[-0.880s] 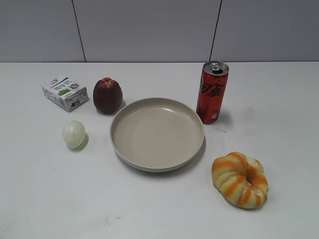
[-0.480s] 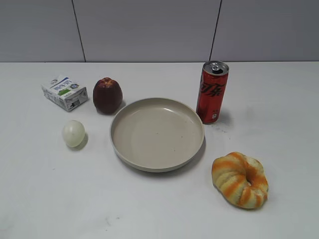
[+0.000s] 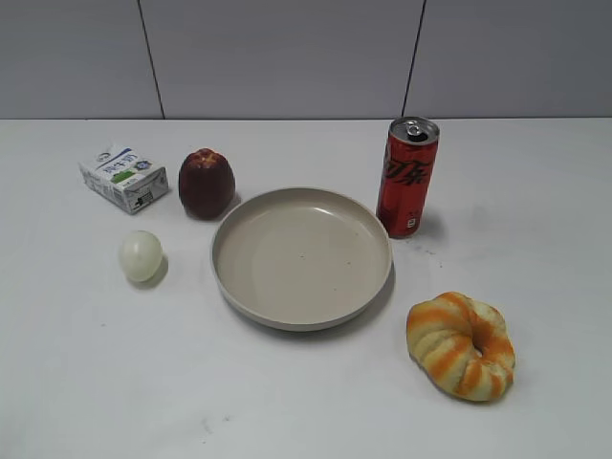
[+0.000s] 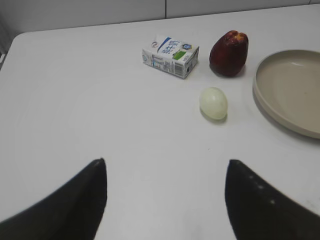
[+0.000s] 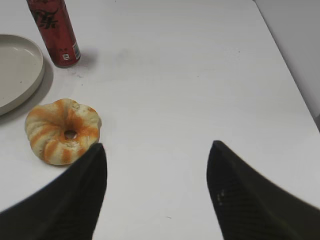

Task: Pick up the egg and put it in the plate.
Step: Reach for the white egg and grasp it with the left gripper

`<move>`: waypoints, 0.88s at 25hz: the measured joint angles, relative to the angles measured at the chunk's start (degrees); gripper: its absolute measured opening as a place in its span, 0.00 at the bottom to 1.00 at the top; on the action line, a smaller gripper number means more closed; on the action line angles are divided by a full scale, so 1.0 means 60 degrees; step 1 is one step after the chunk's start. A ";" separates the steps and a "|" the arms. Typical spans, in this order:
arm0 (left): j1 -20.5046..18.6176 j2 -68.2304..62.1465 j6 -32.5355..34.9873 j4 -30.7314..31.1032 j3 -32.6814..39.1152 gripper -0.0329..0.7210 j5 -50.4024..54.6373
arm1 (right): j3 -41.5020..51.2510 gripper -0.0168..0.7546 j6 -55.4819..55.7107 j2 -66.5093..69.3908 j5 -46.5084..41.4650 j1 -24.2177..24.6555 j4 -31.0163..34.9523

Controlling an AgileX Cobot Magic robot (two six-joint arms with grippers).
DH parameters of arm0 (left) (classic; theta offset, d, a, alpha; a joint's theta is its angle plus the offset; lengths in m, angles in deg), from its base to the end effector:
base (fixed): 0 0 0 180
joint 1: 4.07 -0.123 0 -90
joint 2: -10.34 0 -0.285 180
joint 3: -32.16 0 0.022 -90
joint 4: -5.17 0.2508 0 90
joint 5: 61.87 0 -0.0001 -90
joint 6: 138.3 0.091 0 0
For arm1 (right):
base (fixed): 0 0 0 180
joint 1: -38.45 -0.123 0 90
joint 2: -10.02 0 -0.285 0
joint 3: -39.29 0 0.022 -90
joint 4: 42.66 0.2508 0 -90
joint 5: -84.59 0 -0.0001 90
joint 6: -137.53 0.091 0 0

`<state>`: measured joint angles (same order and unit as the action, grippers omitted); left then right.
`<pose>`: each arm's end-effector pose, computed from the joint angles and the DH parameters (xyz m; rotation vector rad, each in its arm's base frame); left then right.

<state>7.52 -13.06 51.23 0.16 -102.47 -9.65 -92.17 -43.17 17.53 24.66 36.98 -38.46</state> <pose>0.0400 -0.0146 0.3008 0.3718 2.0779 -0.1265 -0.0053 0.0056 0.2788 -0.0413 2.0230 0.0959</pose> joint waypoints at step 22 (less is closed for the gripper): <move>0.1898 -1.2454 -0.1488 -0.0073 -0.5945 0.76 -0.0440 | 0.0000 0.64 0.0000 0.0000 0.0000 0.0000 0.0000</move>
<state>18.91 -87.78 42.30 -0.28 -138.14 -12.29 -92.17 -43.17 17.53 24.66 36.98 -38.46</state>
